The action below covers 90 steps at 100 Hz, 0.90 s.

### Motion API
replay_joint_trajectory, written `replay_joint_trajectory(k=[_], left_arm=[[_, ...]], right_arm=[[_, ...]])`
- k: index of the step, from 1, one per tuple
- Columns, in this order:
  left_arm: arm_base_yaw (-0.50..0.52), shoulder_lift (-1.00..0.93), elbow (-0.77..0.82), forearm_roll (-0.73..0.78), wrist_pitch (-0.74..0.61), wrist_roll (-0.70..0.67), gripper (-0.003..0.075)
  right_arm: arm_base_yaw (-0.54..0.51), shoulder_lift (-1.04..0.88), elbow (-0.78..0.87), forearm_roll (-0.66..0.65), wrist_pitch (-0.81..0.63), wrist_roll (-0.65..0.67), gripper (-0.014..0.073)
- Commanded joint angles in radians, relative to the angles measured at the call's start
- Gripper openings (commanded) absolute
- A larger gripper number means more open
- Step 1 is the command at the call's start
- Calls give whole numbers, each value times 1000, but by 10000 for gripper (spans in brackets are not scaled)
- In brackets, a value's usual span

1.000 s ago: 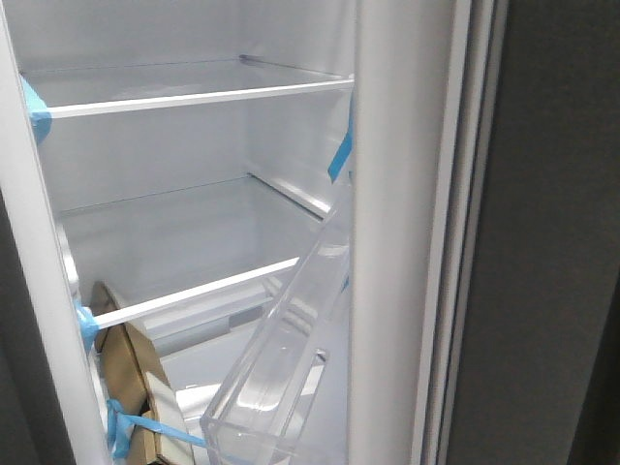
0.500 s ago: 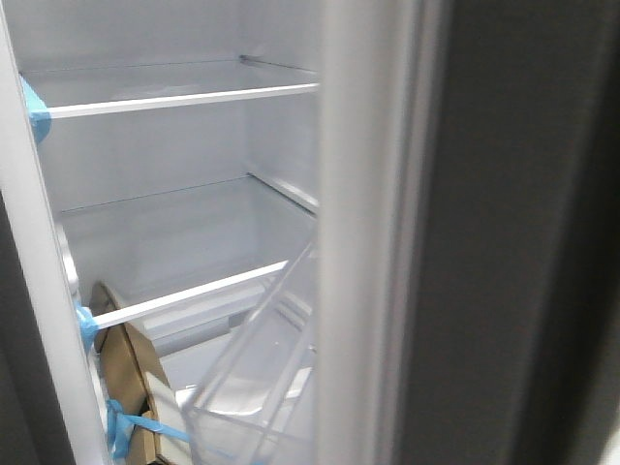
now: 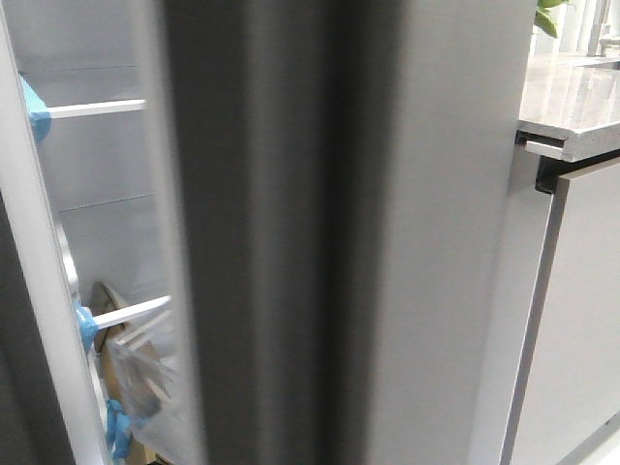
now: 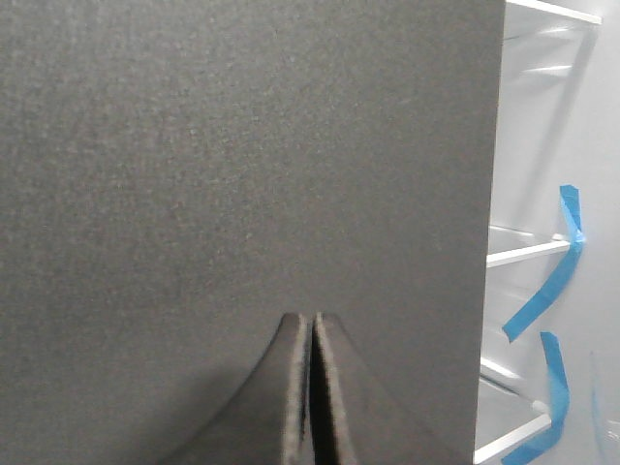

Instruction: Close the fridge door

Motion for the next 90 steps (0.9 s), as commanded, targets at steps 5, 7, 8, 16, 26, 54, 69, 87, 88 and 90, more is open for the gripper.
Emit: replay_joint_trajectory(k=[5, 7, 8, 16, 26, 54, 69, 87, 88, 90], left_arm=[[5, -10, 35, -4, -73, -4, -20], [5, -10, 35, -4, -73, -4, -20], [5, -10, 35, -4, -73, -4, -20], [5, -10, 35, -4, -73, -4, -20], [5, -10, 35, -4, -73, -4, -20], [5, -10, 35, -4, -73, -4, -20], [5, -10, 35, -4, -73, -4, -20], [5, -10, 35, -4, -73, -4, -20], [5, -10, 35, -4, -73, -4, -20], [5, -10, 35, -4, -73, -4, -20]], right_arm=[[2, 71, -85, 47, -91, -29, -44], [2, 84, -94, 50, -94, -31, -44], [2, 92, -100, 50, -95, -32, -44], [2, 140, -135, 52, -104, -39, -44], [18, 199, -176, 56, -120, -50, -44], [111, 366, -261, 56, -220, -81, -44], [110, 458, -300, 54, -255, -102, -44], [110, 560, -343, 54, -262, -109, -44], [110, 567, -347, 54, -262, -109, -44], [110, 573, -348, 54, -262, -109, -44]])
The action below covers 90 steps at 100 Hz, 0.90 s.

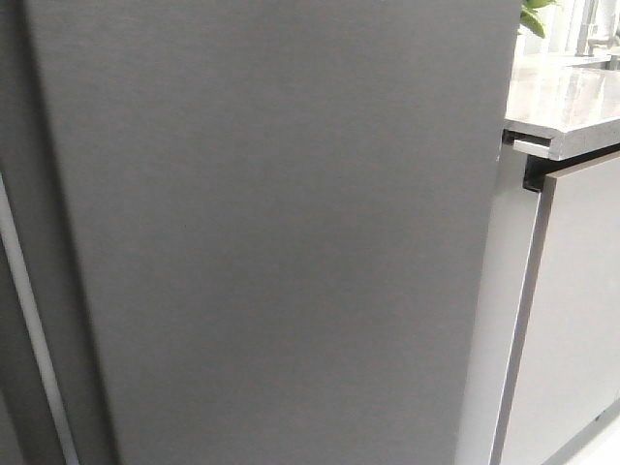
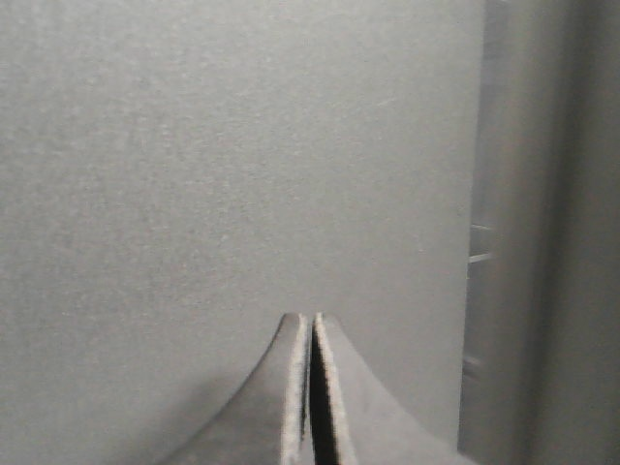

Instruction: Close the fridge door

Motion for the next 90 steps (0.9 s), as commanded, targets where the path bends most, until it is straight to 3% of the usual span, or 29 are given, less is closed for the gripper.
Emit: replay_joint_trajectory(k=[1, 44, 72, 90], left_arm=[[5, -10, 35, -4, -73, -4, -20], [5, -10, 35, -4, -73, -4, -20], [5, -10, 35, -4, -73, -4, -20], [5, -10, 35, -4, -73, -4, -20]], right_arm=[[-3, 48, -36, 14, -103, -14, -44], [-25, -8, -41, -81, -70, -7, -43], [-79, -229, -35, -438, 102, 220, -43], [-81, -434, 46, -508, 156, 310, -43]])
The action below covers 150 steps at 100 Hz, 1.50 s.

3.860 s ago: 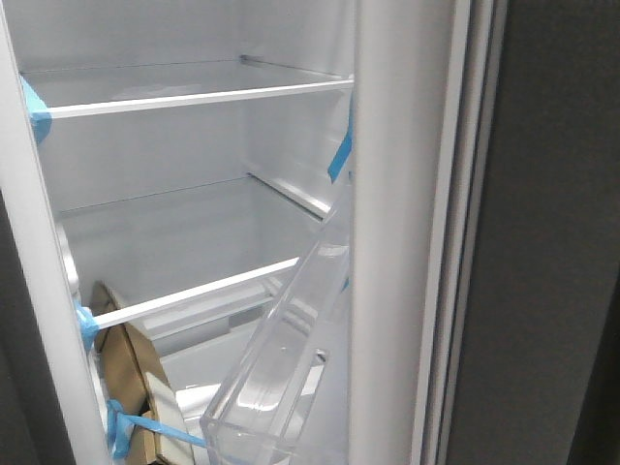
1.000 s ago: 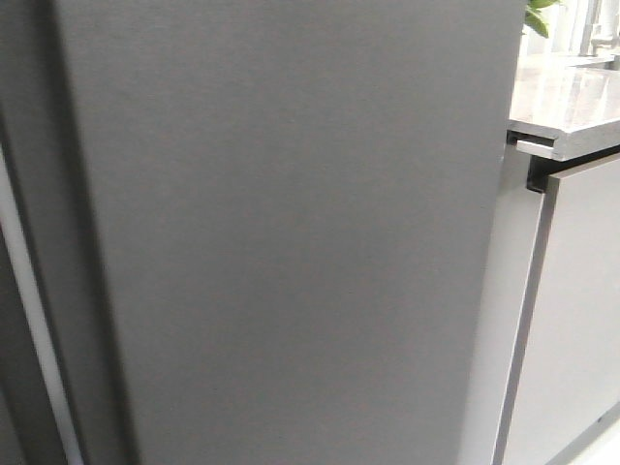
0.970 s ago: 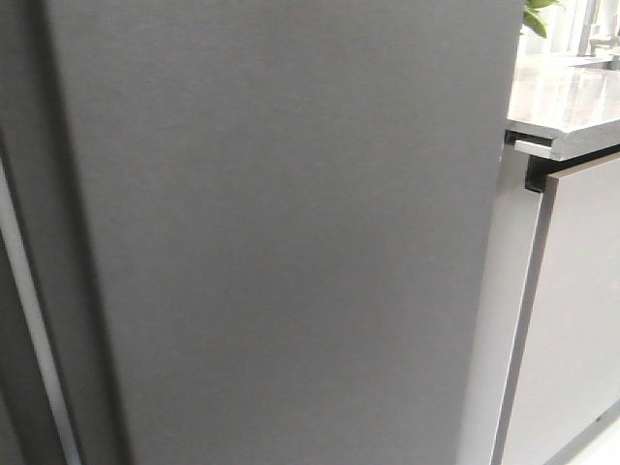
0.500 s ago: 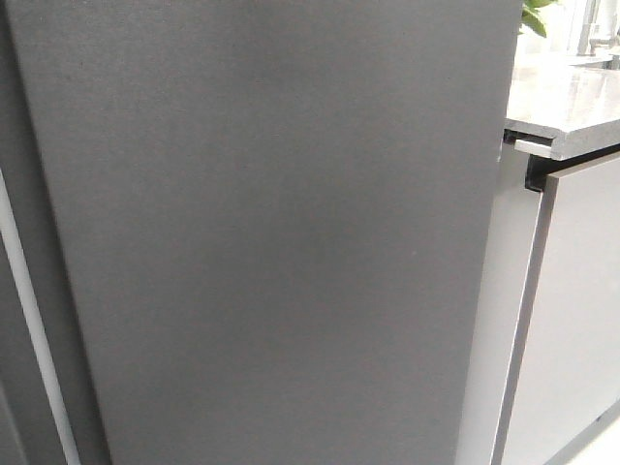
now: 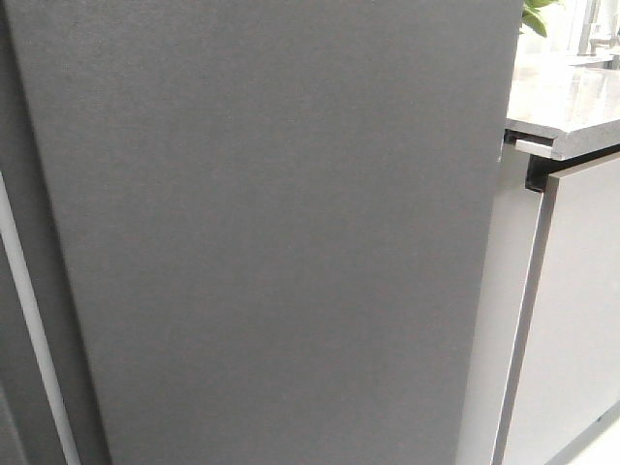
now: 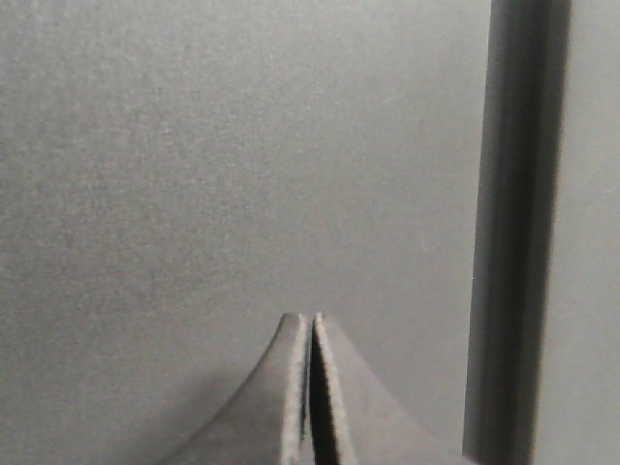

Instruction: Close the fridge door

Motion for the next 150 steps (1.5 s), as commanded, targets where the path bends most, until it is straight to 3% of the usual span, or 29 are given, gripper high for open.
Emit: replay_joint_trajectory(k=[1, 41, 69, 150], left_arm=[[5, -10, 35, -4, -73, -4, -20], [5, -10, 35, -4, -73, -4, -20], [5, -10, 35, -4, -73, -4, -20], [5, -10, 35, -4, -73, -4, -20]], right_arm=[[-7, -127, 22, -22, -39, 47, -43], [-7, -575, 431, -22, -54, 151, -43], [-7, -757, 672, -22, -158, 160, -44], [-7, -782, 712, -42, -163, 160, -44]])
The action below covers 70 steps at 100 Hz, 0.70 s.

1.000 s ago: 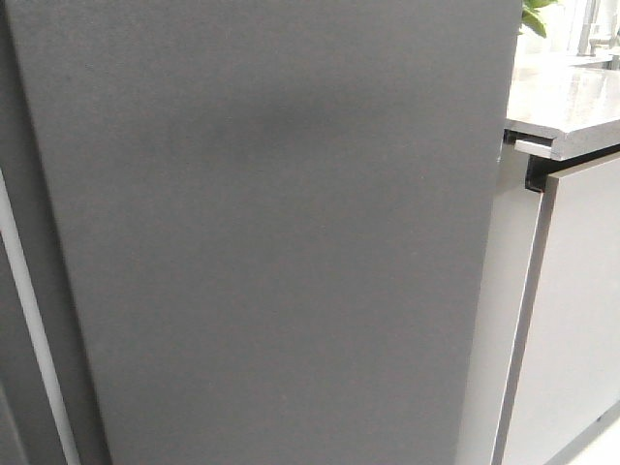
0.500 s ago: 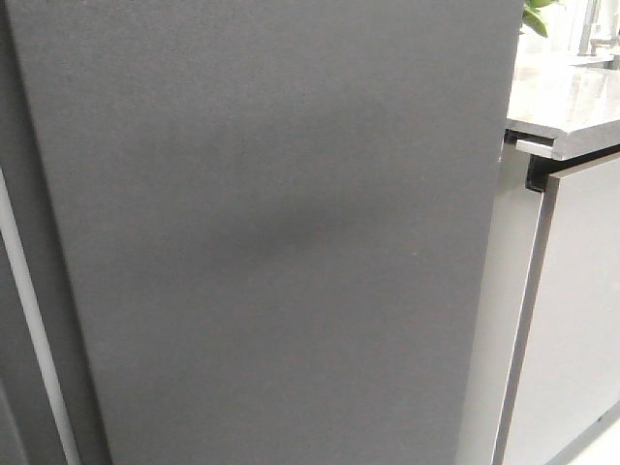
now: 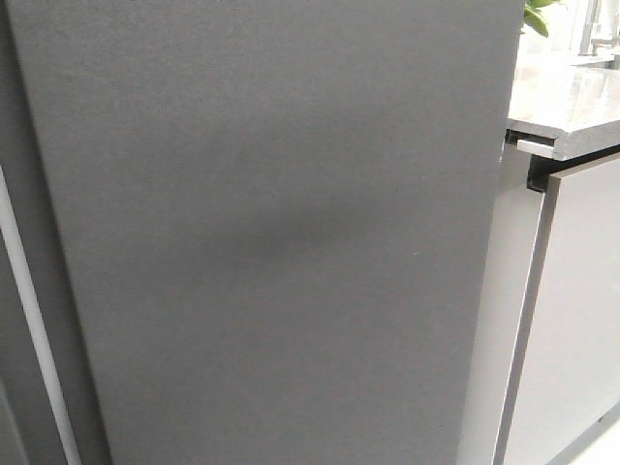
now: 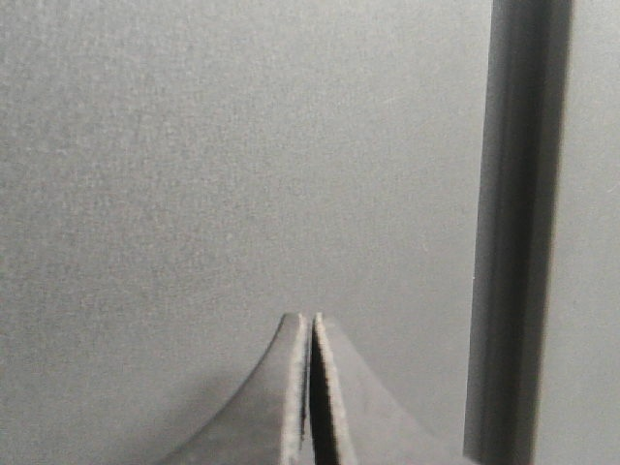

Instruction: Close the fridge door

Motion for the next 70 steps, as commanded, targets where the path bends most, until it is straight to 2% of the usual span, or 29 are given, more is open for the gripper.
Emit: replay_joint_trajectory(k=[1, 9, 21, 49, 70], left_arm=[[5, -10, 35, -4, -73, -4, -20], [5, -10, 35, -4, -73, -4, -20], [5, -10, 35, -4, -73, -4, -20], [5, -10, 35, -4, -73, -4, -20], [5, -10, 35, -4, -73, -4, -20]], right_arm=[[-7, 5, -16, -17, -106, 1, -44], [-15, -15, 8, -42, -140, 1, -44], [-92, -64, 97, -42, -255, 1, -44], [-381, -249, 481, -36, -500, 1, -45], [-484, -379, 736, -34, -628, 1, -45]])
